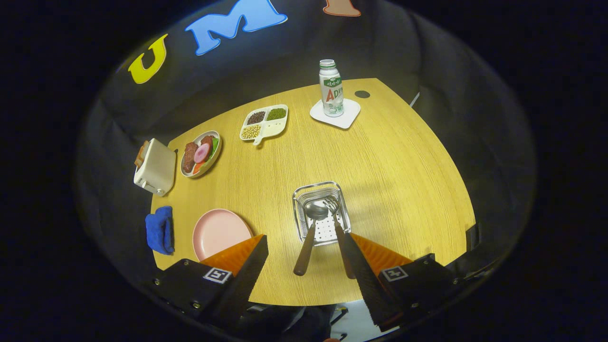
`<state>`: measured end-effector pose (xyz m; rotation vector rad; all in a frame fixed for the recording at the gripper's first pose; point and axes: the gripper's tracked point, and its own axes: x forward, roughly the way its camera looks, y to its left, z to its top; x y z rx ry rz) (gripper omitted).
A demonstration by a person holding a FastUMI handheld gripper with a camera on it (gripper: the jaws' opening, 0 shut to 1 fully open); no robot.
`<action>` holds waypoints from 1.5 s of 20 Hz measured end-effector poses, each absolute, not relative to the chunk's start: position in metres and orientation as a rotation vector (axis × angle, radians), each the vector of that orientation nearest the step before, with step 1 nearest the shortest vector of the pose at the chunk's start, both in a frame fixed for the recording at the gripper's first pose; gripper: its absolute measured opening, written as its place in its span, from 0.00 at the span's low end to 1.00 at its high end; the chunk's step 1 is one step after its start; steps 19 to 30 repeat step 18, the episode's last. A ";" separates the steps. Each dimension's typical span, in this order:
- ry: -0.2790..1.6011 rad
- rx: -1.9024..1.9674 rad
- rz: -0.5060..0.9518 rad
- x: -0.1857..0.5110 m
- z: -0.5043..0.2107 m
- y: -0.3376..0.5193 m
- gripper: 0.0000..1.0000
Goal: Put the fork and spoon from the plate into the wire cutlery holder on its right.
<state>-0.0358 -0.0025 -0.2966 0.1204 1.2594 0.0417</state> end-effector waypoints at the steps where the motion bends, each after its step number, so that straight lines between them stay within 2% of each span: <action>1: 1.241 0.111 0.041 -0.034 -0.295 -0.004 0.98; 8: 0.948 0.088 0.045 0.012 -0.244 -0.005 0.98; 18: 0.335 -0.136 0.011 0.064 -0.085 -0.027 0.98; 30: 0.335 -0.136 0.011 0.064 -0.085 -0.027 0.98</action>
